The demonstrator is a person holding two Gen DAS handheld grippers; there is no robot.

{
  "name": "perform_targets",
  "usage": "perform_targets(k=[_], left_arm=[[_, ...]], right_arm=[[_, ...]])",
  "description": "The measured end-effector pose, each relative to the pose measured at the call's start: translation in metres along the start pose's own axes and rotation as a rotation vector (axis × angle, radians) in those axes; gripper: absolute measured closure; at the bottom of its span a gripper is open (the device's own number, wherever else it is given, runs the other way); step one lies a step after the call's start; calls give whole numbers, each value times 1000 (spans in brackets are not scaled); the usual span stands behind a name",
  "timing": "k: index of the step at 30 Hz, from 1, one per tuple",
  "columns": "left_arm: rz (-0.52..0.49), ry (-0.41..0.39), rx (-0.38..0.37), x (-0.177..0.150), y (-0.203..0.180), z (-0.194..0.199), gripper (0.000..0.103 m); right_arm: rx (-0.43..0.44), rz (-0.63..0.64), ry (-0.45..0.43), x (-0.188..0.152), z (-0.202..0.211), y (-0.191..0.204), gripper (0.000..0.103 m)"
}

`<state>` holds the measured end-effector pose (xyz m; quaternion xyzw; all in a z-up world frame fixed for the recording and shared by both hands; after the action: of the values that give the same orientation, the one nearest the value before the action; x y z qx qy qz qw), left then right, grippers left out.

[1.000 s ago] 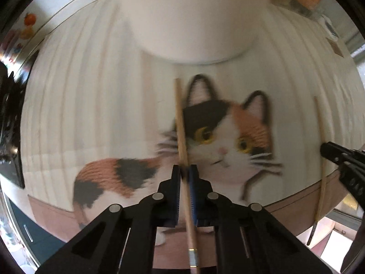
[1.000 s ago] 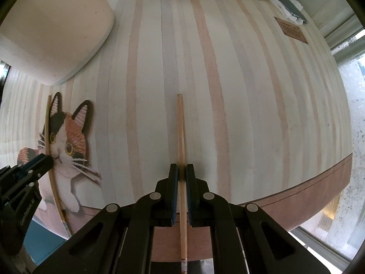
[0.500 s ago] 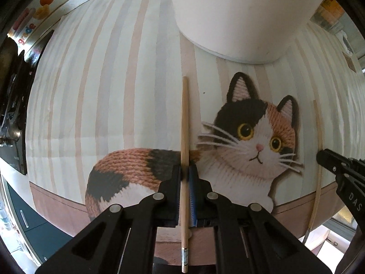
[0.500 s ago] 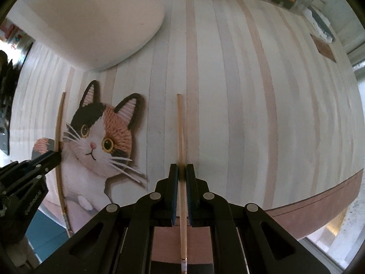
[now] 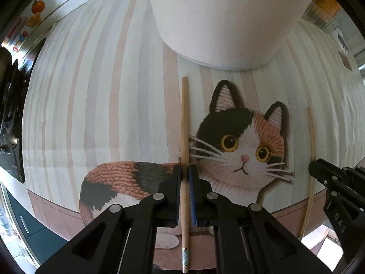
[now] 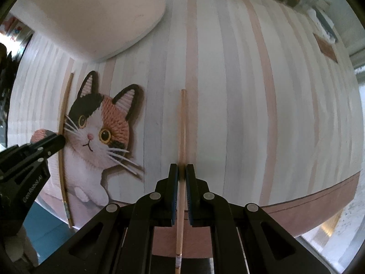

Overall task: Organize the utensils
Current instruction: 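Lower both tools to the last chopstick and close both grippers on it, then lift the chopstick upright with both grippers over the pink holder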

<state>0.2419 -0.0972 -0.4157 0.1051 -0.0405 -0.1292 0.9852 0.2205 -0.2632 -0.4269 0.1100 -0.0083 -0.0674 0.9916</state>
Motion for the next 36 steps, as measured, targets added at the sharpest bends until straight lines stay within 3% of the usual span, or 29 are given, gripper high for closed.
perform_targets(k=[5, 11, 20, 36], left_arm=[[3, -10, -3, -1, 4, -5, 98], [61, -57, 28, -6, 22, -2, 99], [156, -224, 89, 8, 64, 58, 99], [307, -456, 48, 35, 115, 168, 99]], right_arm=[[-61, 52, -23, 4, -5, 14, 95], [-32, -1, -58, -2, 1, 28, 96], [-39, -6, -242, 11, 63, 21, 96], [21, -47, -589, 45, 173, 15, 97]])
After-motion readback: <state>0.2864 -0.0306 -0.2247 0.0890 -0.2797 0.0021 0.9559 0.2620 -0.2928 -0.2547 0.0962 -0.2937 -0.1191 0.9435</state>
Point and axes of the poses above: each gripper's, at about its wrist camera, not at the fingertips, and z roughly against the way its jaws point, y to its left, x to its top, the point moved 10 cm from there along -z, roughly the way its jaws point, and after that the axes turned 11 degrees about x, right-handed, at the moved point
